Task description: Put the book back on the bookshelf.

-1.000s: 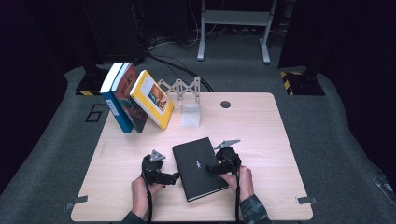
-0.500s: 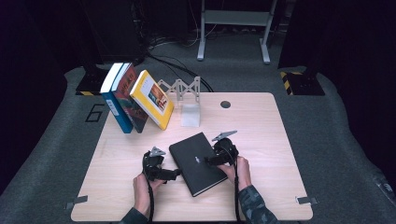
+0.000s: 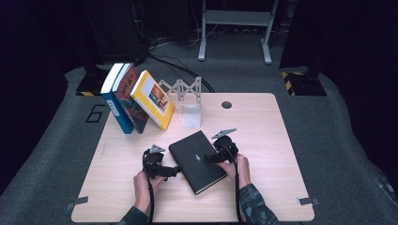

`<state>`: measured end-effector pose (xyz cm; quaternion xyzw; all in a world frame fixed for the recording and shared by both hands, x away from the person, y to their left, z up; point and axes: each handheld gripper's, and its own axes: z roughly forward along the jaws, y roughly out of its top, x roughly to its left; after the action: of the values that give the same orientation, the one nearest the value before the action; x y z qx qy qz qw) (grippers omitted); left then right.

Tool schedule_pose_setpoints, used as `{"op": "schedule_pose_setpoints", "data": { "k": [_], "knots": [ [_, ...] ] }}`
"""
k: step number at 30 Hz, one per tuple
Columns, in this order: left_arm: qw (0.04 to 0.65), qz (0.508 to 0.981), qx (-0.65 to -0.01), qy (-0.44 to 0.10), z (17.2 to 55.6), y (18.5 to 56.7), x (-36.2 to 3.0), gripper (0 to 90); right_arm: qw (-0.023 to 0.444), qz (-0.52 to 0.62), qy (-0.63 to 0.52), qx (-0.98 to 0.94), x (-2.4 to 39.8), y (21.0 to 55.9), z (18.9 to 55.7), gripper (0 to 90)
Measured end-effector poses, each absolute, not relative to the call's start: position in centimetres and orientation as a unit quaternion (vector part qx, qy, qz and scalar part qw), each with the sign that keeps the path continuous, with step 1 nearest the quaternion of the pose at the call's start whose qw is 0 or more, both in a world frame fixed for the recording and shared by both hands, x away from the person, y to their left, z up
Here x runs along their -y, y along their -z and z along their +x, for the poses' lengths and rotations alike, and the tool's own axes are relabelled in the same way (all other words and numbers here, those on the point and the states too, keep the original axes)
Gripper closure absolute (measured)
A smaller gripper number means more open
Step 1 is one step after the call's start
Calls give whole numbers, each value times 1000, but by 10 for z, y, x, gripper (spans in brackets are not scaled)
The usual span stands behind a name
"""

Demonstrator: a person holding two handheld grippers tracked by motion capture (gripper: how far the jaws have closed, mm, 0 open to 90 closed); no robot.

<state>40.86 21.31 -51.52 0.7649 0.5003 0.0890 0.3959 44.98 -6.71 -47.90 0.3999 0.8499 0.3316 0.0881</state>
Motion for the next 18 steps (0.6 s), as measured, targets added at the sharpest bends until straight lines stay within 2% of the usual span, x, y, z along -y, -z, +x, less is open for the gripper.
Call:
{"op": "schedule_pose_setpoints", "data": {
  "k": [4, 7, 9, 13, 16, 18],
  "knots": [
    [411, 745, -519, -84, 416, 512, -221, 0, 91, 400, -353, -841, 76, 471, 435, 212],
    [411, 744, -519, -87, 421, 509, -226, 0, 97, 405, -353, -838, 83, 471, 426, 154],
    [408, 746, -519, -92, 424, 506, -228, 0, 95, 410, -349, -837, 86, 472, 418, 146],
    [414, 742, -518, -94, 430, 500, -228, 0, 95, 410, -351, -837, 91, 473, 404, 153],
    [416, 740, -519, -100, 436, 496, -227, 0, 99, 404, -362, -835, 93, 474, 394, 216],
    [415, 741, -519, -94, 440, 495, -227, 0, 100, 400, -365, -834, 92, 474, 389, 225]
  ]
}}
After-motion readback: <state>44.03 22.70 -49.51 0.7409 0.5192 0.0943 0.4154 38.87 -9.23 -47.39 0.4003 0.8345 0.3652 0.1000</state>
